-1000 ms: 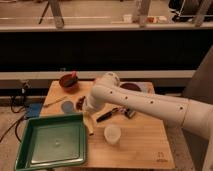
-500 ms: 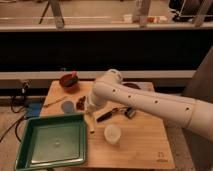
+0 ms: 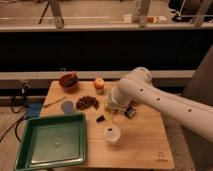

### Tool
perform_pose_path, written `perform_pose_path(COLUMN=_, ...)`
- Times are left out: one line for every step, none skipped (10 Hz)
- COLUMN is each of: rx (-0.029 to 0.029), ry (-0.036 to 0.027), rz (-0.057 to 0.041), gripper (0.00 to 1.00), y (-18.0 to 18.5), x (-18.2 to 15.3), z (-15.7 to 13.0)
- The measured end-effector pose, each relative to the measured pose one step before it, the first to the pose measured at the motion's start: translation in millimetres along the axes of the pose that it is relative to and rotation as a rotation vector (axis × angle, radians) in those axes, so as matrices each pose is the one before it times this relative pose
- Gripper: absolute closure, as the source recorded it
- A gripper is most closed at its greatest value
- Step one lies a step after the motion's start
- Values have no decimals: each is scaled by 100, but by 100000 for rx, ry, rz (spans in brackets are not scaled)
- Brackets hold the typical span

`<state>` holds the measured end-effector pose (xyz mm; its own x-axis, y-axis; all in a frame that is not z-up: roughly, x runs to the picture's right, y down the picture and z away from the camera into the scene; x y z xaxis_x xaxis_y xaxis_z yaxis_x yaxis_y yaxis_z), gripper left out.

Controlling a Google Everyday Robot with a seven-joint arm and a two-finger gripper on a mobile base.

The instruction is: Place banana in table surface

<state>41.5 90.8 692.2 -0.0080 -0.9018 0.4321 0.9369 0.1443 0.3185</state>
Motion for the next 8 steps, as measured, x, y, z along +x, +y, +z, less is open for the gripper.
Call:
perform_pose_path(rx=-1302, ry=23, rz=1424, gripper=100, y=2177, x=-633, z=-1002)
perform_pose_path(rx=-2833, ry=-523, rz=1530, gripper=100, y=2541, x=-794, z=-913)
perform_pose_path(rx=-3551, ry=-1506, rz=178, gripper=100, y=2234, x=-848, z=-600)
perform_pose_path(rx=-4011, ry=-2819, rz=-841, gripper=100, y=2194, x=-1071, z=65)
perform_pose_path(rx=-4288, ry=-3264, rz=-1454, gripper=100, y=1660, x=-902, z=723)
perform_pose_path(rx=-3540, ry=-3550, rz=-1605, gripper=100, y=1337, x=-1017, z=1571)
perform_pose_path(rx=-3373, ry=-3787, rz=-1274, gripper=100, y=1009, x=-965, z=2216)
perform_pose_path(rx=-1646, ry=-2296, rz=-319, gripper=100, y=544, x=-407, z=1631)
